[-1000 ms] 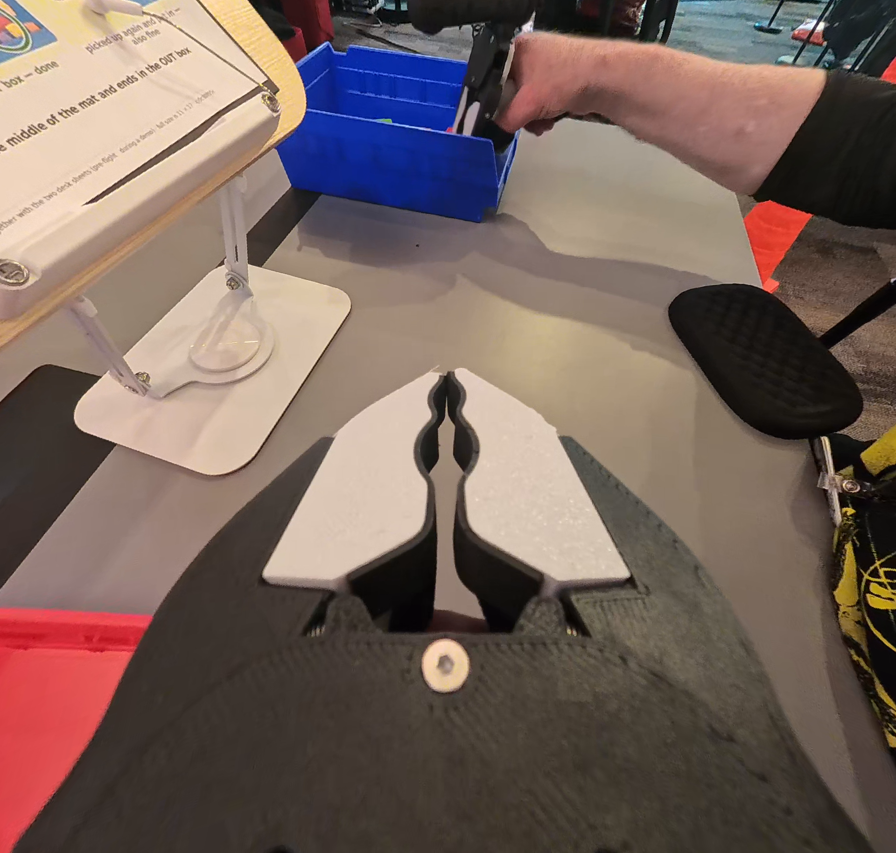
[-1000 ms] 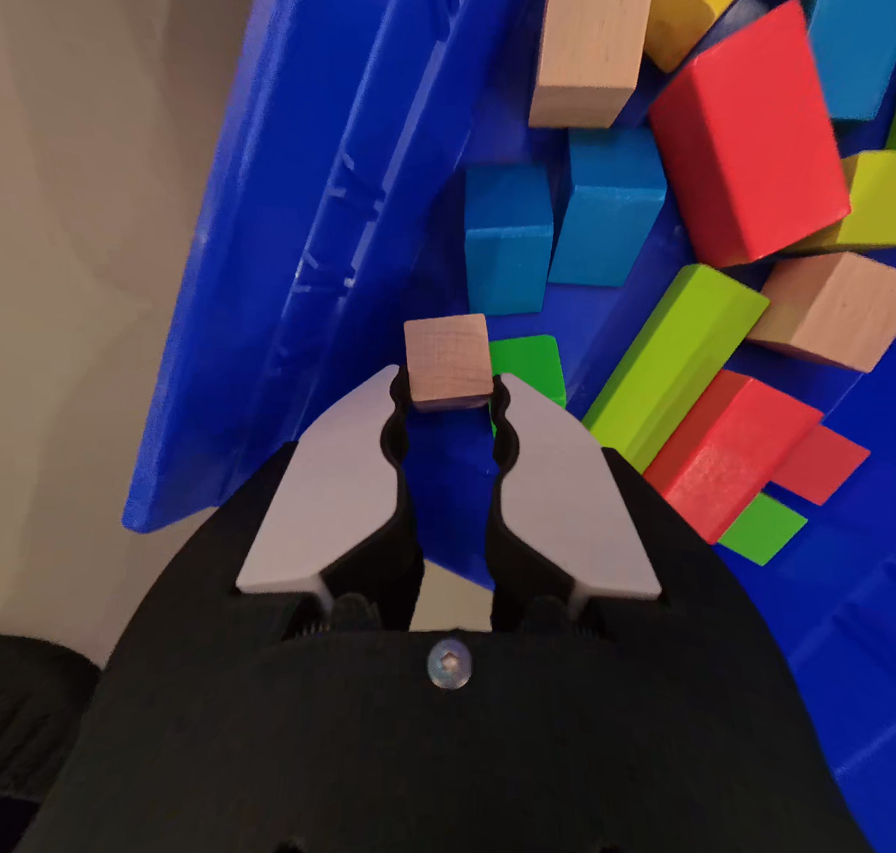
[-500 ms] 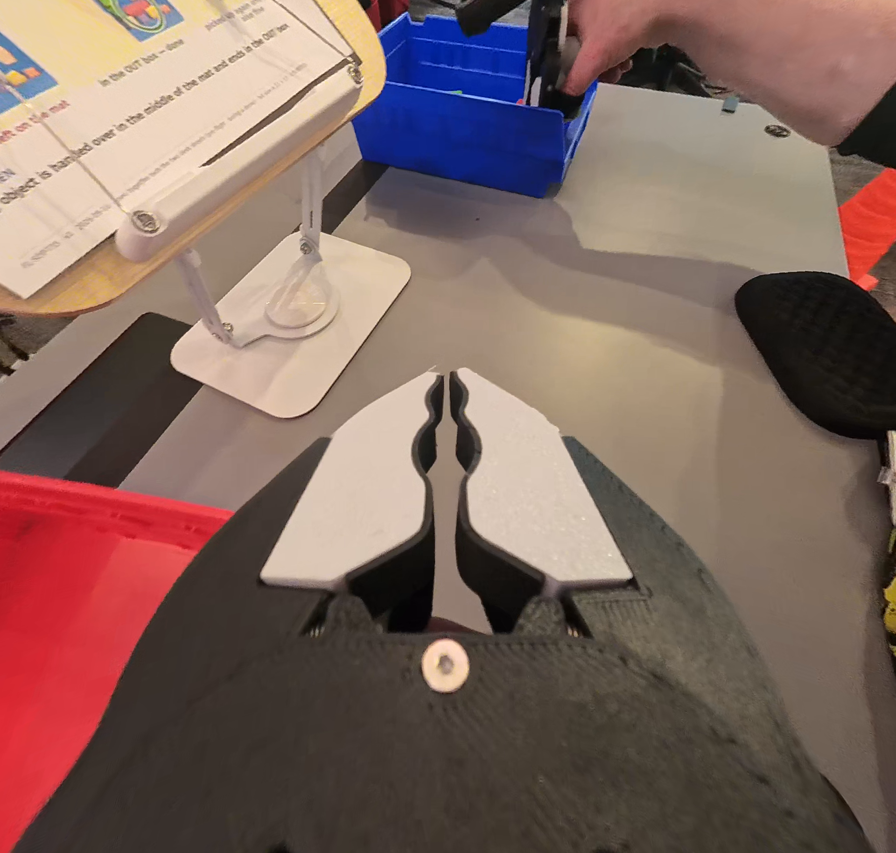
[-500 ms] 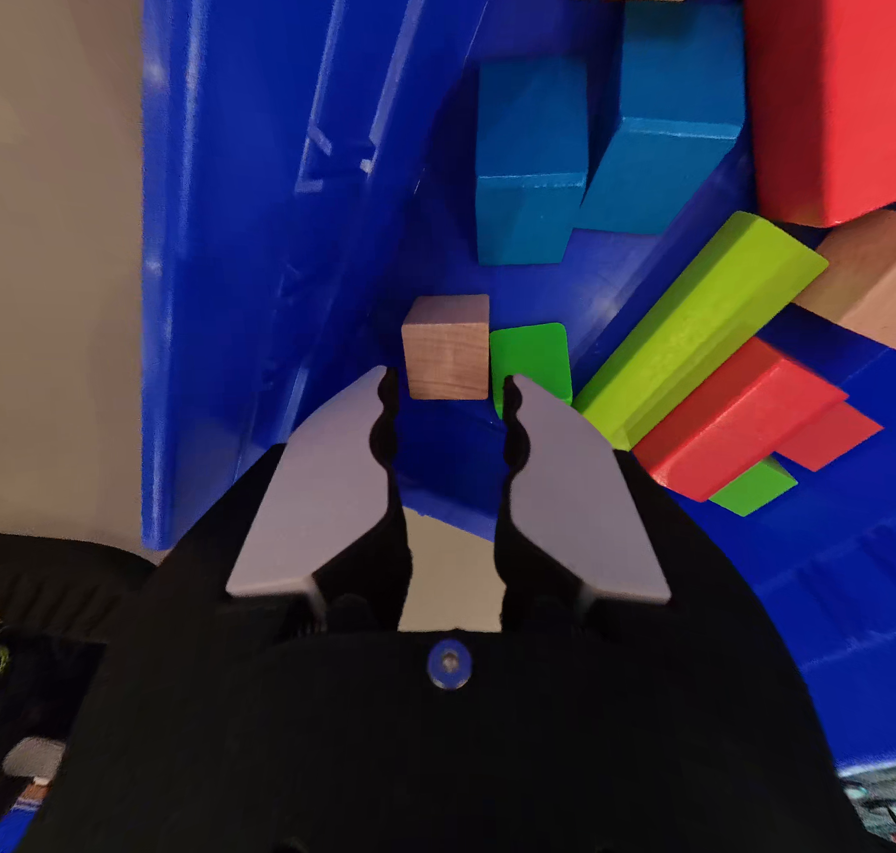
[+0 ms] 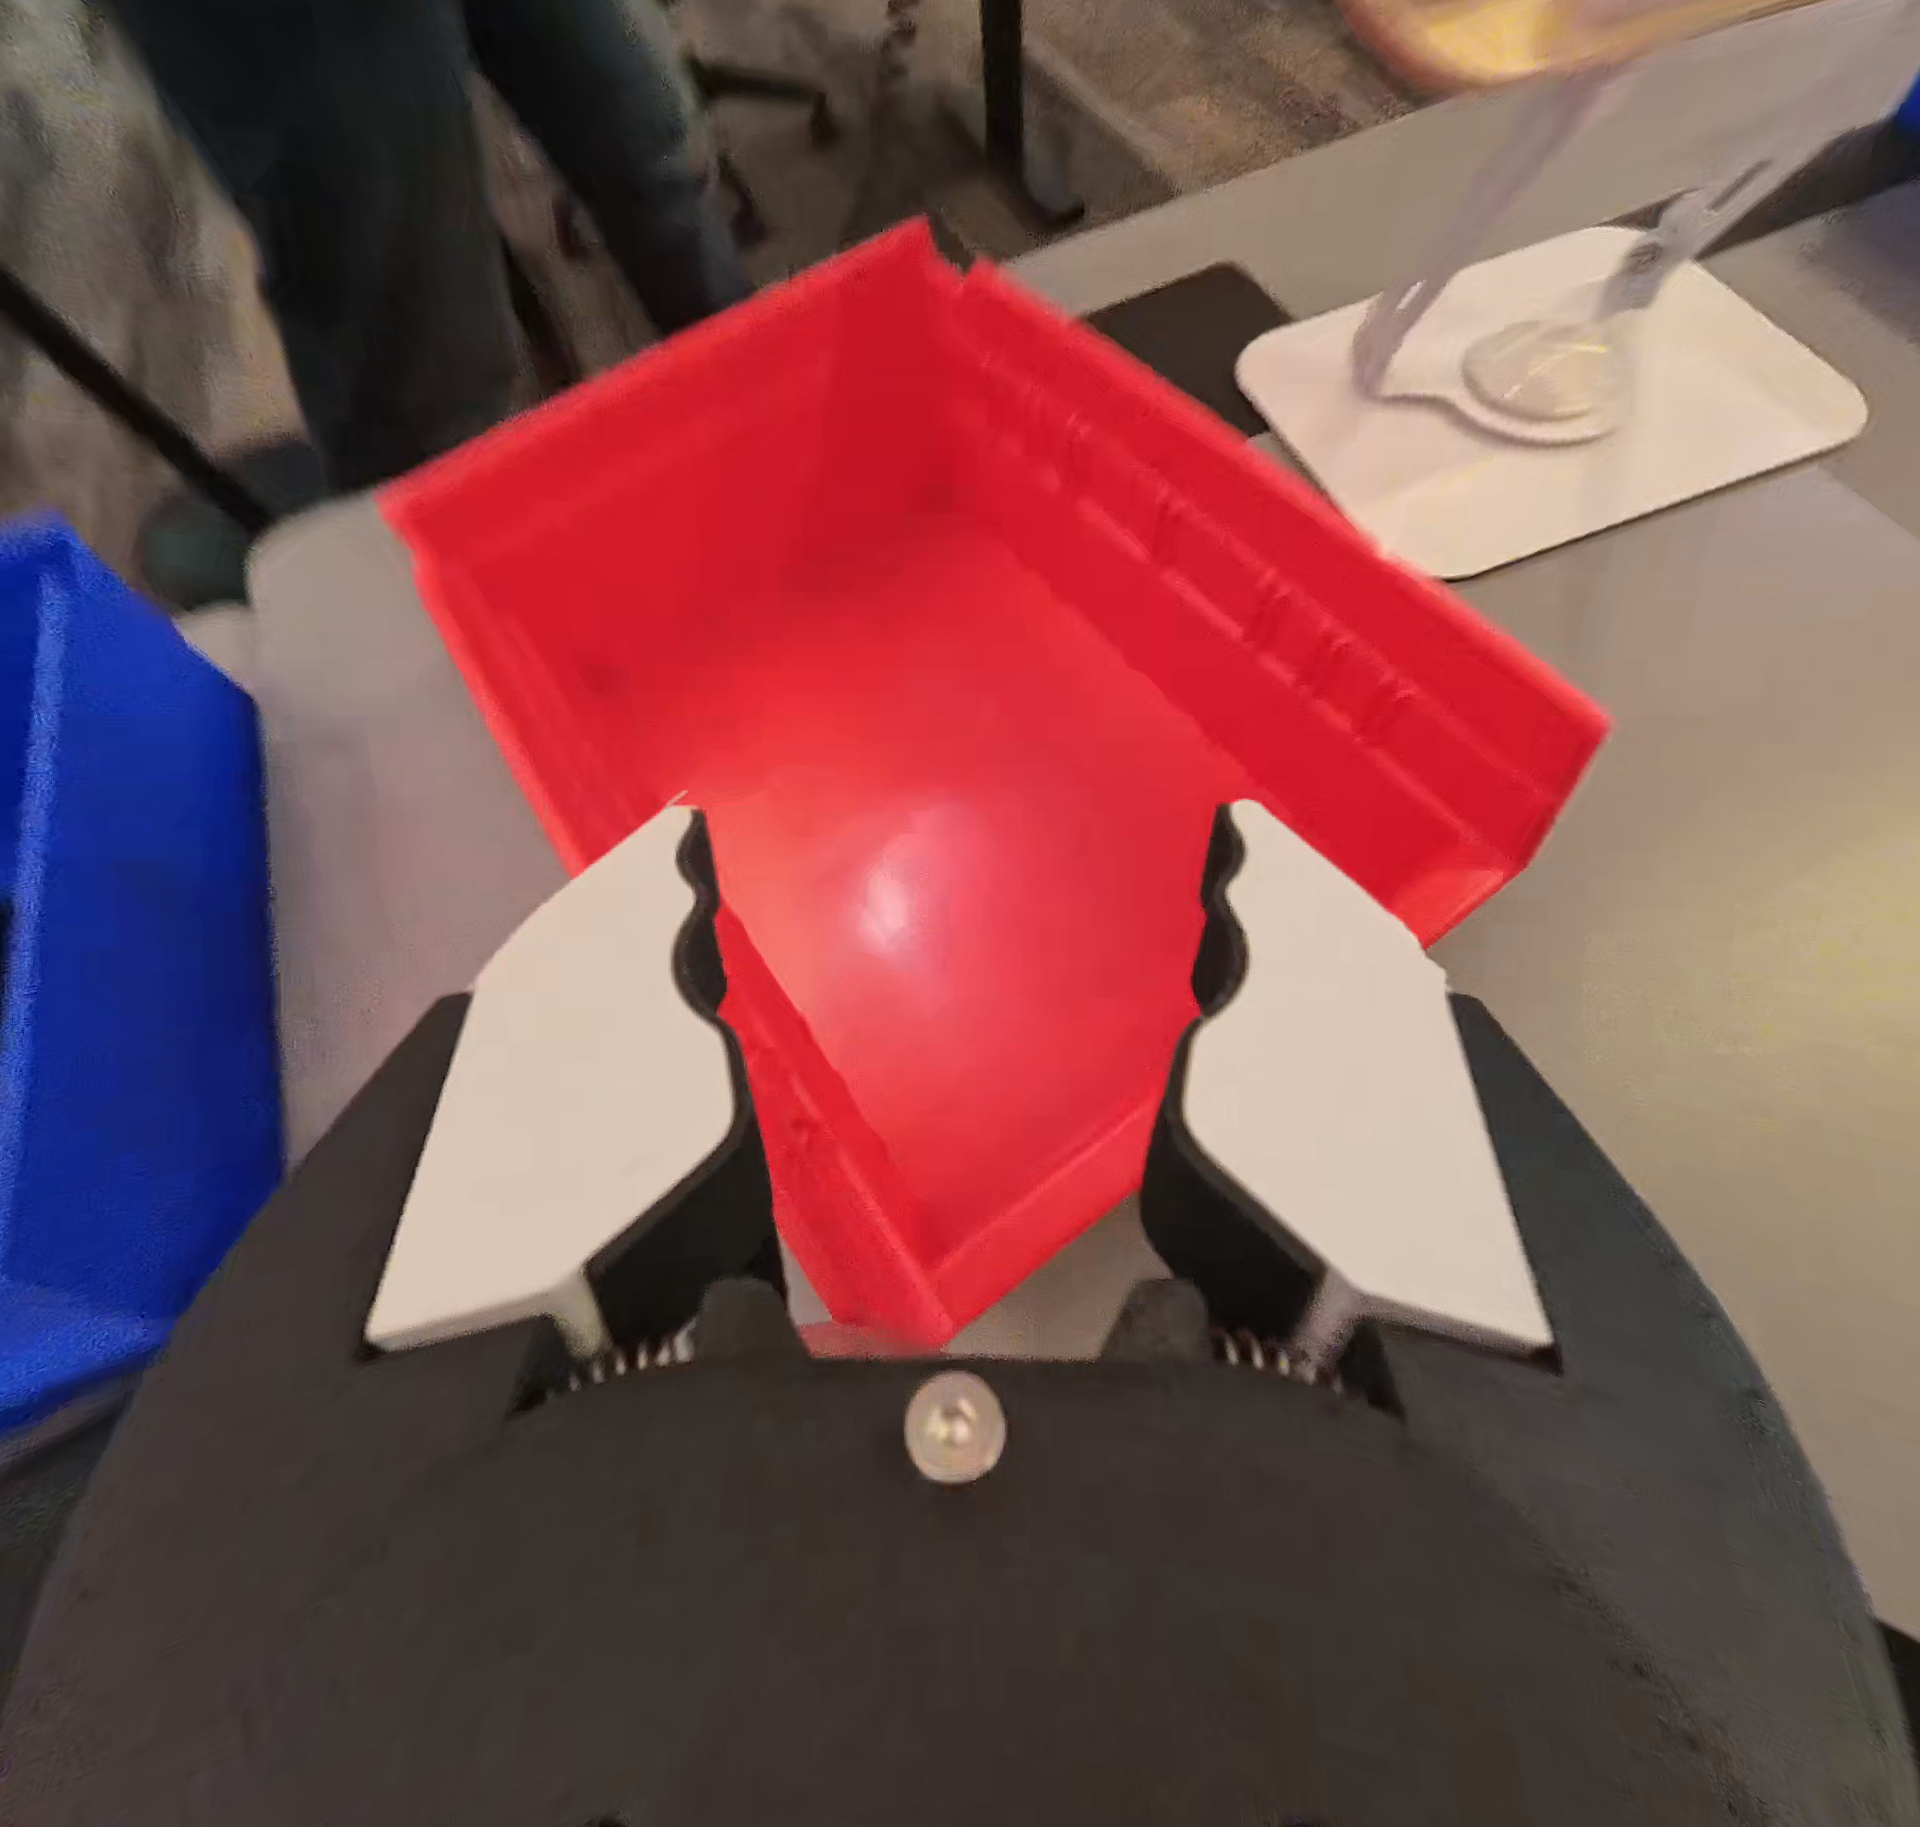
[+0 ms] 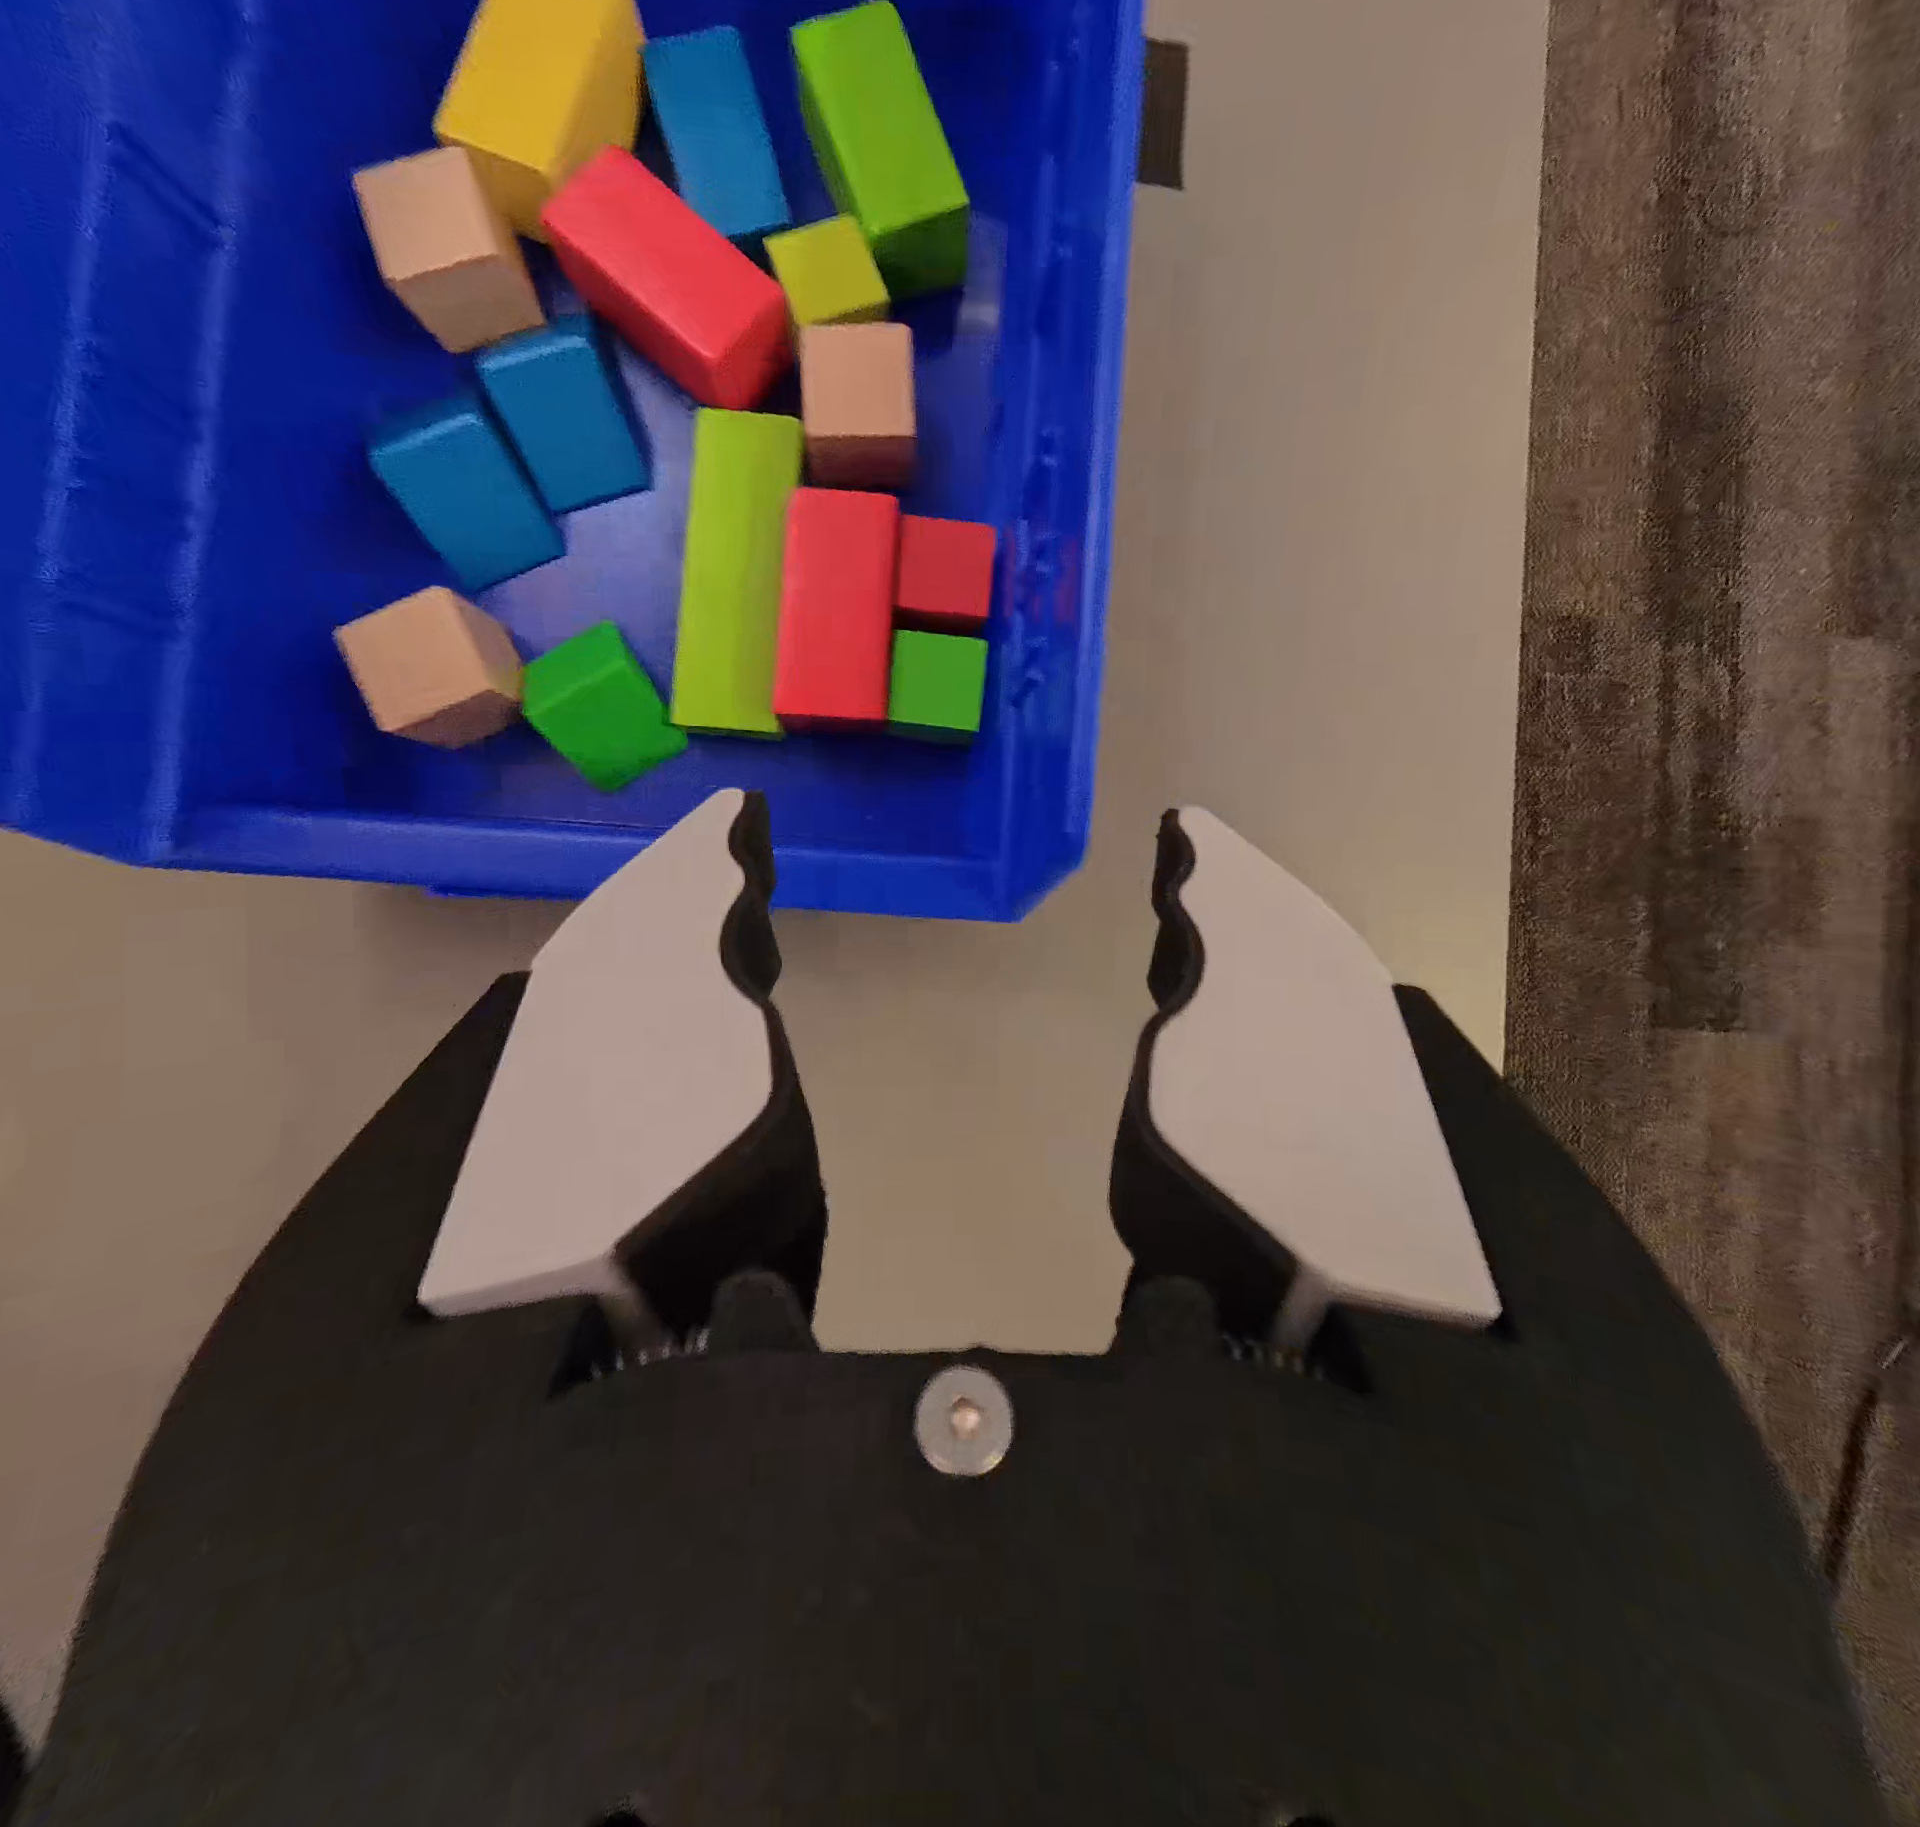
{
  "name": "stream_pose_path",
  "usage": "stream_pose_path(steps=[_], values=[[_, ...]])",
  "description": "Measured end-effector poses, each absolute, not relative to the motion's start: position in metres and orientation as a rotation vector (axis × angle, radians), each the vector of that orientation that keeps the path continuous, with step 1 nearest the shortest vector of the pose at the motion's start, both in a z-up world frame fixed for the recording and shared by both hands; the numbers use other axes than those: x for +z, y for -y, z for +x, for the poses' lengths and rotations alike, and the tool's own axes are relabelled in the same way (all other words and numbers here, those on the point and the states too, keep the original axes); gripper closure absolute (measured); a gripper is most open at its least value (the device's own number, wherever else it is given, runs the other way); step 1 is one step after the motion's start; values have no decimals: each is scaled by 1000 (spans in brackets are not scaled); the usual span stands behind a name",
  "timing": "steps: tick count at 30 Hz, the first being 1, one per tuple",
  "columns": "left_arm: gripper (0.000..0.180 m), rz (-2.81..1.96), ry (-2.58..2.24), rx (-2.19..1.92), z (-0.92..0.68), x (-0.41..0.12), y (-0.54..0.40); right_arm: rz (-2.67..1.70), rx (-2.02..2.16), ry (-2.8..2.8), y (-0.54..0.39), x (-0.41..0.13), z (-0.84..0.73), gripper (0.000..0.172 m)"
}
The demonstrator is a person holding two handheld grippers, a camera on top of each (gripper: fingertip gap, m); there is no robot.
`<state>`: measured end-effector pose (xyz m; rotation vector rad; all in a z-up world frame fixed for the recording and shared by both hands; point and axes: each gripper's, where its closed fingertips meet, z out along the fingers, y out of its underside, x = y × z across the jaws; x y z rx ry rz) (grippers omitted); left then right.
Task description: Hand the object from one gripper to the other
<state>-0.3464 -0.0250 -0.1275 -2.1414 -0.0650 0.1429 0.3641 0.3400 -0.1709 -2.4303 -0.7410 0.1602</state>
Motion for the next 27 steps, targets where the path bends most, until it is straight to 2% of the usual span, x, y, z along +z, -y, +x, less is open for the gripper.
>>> stream_pose_path(steps=[3, 5, 8, 15, 18, 23, 27], values=[[74, -2213, 252, 21, -364, -168, 34, -2453, 183, 704, -346, -197, 374, 106], [95, -2155, 287, -12, -365, -171, 31, -2448, 270, 668, -350, -209, 370, 109], [103, -2208, 290, 61, -369, -174, 31, -2435, 360, 643, -355, -220, 363, 124], [84, -2186, 433, 214, -396, -167, 54, -2427, 459, 651, -362, -237, 355, 161], [95, -2279, 476, 186, -402, -193, 61, -2412, 485, 644, -364, -239, 355, 165], [150, -2346, 500, -21, -392, -226, 52, -2419, 440, 679, -359, -239, 359, 168], [167, -2360, 502, 31, -401, -226, 53, -2431, 426, 685, -350, -238, 365, 168]])
